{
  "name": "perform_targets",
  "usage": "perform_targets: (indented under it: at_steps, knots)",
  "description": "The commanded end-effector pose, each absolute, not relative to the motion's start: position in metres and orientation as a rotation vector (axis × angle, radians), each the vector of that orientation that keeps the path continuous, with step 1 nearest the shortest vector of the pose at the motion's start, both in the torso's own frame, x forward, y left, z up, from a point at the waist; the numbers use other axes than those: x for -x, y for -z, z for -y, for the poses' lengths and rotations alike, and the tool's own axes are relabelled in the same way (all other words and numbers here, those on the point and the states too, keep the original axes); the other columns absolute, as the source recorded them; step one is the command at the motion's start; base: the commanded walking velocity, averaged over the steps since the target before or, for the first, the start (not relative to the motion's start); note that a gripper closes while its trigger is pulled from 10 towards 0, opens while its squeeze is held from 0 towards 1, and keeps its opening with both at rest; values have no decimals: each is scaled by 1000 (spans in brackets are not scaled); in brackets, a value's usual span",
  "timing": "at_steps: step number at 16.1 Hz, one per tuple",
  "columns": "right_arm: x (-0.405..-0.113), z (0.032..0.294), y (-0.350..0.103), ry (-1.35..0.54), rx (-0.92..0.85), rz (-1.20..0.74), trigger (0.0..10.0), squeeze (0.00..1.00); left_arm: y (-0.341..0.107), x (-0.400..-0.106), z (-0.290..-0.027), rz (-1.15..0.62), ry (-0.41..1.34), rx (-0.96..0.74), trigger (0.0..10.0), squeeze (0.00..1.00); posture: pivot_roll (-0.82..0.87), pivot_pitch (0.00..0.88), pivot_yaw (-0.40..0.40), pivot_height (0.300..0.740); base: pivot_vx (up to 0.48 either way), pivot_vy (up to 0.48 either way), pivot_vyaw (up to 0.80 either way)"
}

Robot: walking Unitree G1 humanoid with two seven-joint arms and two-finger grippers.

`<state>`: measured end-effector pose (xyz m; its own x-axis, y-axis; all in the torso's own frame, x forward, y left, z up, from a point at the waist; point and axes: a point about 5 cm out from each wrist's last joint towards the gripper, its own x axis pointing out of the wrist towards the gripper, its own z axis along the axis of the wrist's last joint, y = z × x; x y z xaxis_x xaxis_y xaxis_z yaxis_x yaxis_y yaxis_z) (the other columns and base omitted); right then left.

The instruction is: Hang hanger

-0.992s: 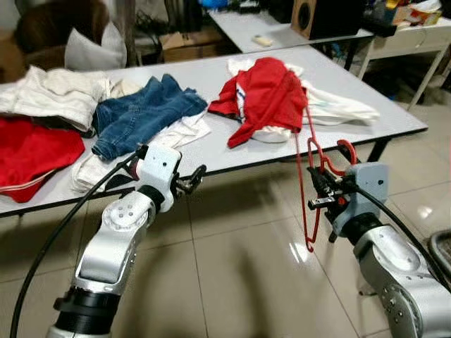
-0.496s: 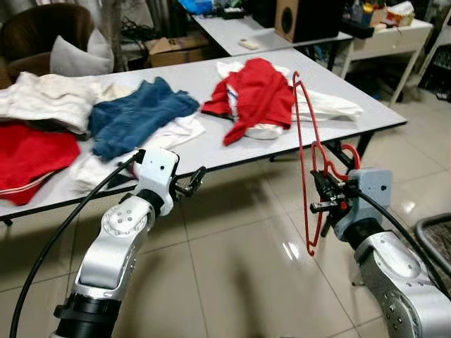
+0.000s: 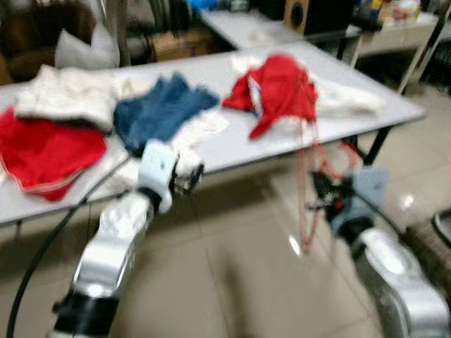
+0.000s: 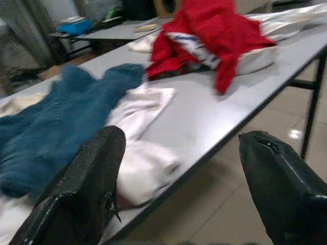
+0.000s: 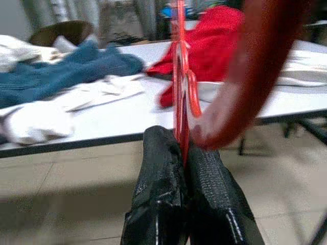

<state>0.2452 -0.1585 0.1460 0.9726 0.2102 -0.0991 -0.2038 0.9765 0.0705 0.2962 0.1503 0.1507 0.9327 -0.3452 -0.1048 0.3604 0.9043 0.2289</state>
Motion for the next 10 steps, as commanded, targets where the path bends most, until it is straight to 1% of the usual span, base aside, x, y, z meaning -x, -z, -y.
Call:
perform_targets:
  at_steps: [1, 2, 3, 4, 6, 7, 8, 10]
  knots:
    - [-246, 162, -149, -201, -57, -87, 10000, 0, -148, -297, -146, -71, 367, -222, 10000, 153, -169, 0, 51, 740, 0, 0, 0]
    - [-246, 162, -149, -201, -57, -87, 10000, 0, -148, -297, -146, -71, 367, -222, 10000, 153, -169, 0, 51, 740, 0, 0, 0]
    - [-247, 162, -148, -196, -63, -88, 10000, 0, -143, -298, -145, -94, 369, -231, 10000, 20, -165, 0, 44, 740, 0, 0, 0]
    - [-247, 163, -148, -195, -63, -89, 10000, 0, -140, -299, -145, -110, 370, -255, 10000, 0, -165, 0, 44, 740, 0, 0, 0]
    - [-248, 163, -147, -194, -56, -88, 10000, 0, -130, -303, -148, -157, 372, -326, 10000, 0, -177, 0, 46, 740, 0, 0, 0]
    - [-248, 164, -148, -196, -47, -87, 10000, 0, -130, -305, -149, -152, 373, -339, 10000, 0, -179, 0, 45, 740, 0, 0, 0]
    - [-247, 164, -148, -197, -46, -87, 10000, 0, -131, -306, -149, -144, 374, -334, 10000, 0, -179, 0, 44, 740, 0, 0, 0]
    - [-246, 165, -146, -197, -51, -93, 10000, 0, -136, -303, -147, -119, 359, -252, 10000, 0, -173, 0, 42, 740, 0, 0, 0]
